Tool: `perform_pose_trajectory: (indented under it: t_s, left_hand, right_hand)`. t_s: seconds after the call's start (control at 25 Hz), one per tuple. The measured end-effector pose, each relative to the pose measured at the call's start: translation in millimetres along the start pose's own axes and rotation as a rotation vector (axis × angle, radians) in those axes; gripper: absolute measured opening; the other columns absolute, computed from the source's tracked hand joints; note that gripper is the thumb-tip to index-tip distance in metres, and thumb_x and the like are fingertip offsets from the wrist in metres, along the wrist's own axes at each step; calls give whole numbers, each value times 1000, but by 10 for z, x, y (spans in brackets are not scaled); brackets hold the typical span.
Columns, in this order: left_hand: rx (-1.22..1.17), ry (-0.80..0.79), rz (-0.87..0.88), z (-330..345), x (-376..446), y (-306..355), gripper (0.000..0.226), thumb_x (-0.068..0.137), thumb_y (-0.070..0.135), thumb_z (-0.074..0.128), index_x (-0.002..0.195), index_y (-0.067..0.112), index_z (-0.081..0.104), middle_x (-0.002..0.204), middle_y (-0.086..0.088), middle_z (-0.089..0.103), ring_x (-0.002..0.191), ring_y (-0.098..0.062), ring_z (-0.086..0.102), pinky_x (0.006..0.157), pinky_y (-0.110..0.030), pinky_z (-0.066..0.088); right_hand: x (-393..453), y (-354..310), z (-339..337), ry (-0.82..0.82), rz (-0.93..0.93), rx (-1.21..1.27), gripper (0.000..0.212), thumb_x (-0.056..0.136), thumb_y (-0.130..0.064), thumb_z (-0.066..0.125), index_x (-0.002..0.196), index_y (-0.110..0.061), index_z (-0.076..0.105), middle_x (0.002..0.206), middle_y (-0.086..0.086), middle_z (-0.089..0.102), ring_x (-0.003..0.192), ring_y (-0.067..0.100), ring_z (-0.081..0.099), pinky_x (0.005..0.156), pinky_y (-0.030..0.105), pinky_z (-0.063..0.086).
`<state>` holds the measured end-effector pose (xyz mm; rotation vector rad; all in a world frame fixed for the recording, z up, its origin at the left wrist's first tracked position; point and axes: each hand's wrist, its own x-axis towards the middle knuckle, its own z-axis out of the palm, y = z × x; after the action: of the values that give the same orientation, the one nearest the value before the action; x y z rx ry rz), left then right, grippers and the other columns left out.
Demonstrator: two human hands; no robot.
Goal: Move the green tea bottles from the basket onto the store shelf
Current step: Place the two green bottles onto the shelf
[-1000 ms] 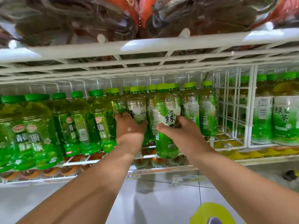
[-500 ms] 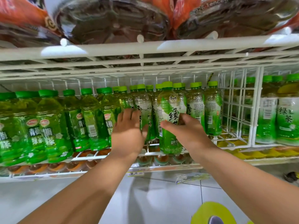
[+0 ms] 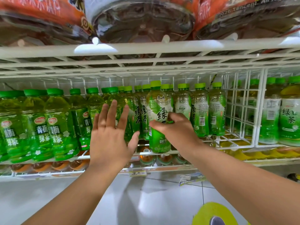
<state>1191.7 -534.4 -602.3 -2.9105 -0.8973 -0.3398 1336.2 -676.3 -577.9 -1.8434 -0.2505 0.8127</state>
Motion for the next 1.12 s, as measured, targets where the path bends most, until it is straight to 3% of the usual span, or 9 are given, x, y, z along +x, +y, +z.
perform_pose_trajectory:
  t_s: [0.16,0.32,0.44,0.6,0.68,0.76,0.88,1.04,1.12]
  left_hand:
    - [11,2,-42,-36,-34,-86,83,90,64,49,158,20,33,165,-17,26,151,-40,23,121,-55,22]
    - [2,10,-51,-64,-38,-144,84,89,64,47,158,19,34,165,-17,27,151,-39,24,122,-56,24]
    - [-6,20,-56,-60,-45,-187,84,88,64,47,158,19,35,164,-17,27,151,-39,24,120,-57,27]
    - [-9,29,-45,-40,-71,-223,83,88,63,49,157,18,37,163,-18,28,150,-40,25,119,-59,27]
    - [-13,33,-42,-46,-77,-239,82,88,62,50,156,17,38,163,-18,29,150,-40,26,118,-59,28]
    - [-7,29,-49,-66,-70,-254,82,88,63,48,156,18,38,163,-17,29,150,-40,26,118,-58,30]
    - [-2,25,-62,-91,-47,-250,83,87,64,47,157,20,38,164,-16,27,150,-39,24,117,-58,31]
    - [-9,19,-47,-139,-39,-179,84,88,65,45,157,19,37,164,-17,29,150,-39,25,117,-58,30]
    - [5,15,-41,-168,-37,-155,84,89,67,42,158,19,35,164,-17,28,151,-39,24,118,-58,29]
  right_hand:
    - [118,-35,239,-26,-17,-70,81,86,-45,82,149,-8,49,133,11,59,112,20,60,82,24,38]
    - [331,-76,454,18,-8,-154,90,86,-44,83,157,-6,42,153,9,54,134,27,57,93,25,44]
    - [417,-67,571,18,-44,-278,87,84,-49,82,152,-6,49,149,10,58,131,29,60,93,25,47]
    - [403,-75,636,27,-77,-494,56,83,-51,83,108,-4,65,96,5,68,84,20,66,53,20,37]
    - [369,-104,628,28,-92,-575,47,87,-50,80,94,-10,58,82,0,58,71,15,57,50,18,32]
    - [328,-146,613,6,-96,-634,46,90,-51,76,107,-11,63,98,6,66,90,23,66,62,18,44]
    - [312,-208,644,-21,-74,-694,70,92,-54,73,139,-5,58,135,14,66,122,30,66,96,30,53]
    - [241,-120,578,17,-94,-712,70,93,-64,64,141,-15,51,136,10,55,126,30,58,101,40,52]
    - [99,-33,456,85,-218,-849,73,100,-62,51,157,-20,34,154,8,42,143,29,42,110,39,42]
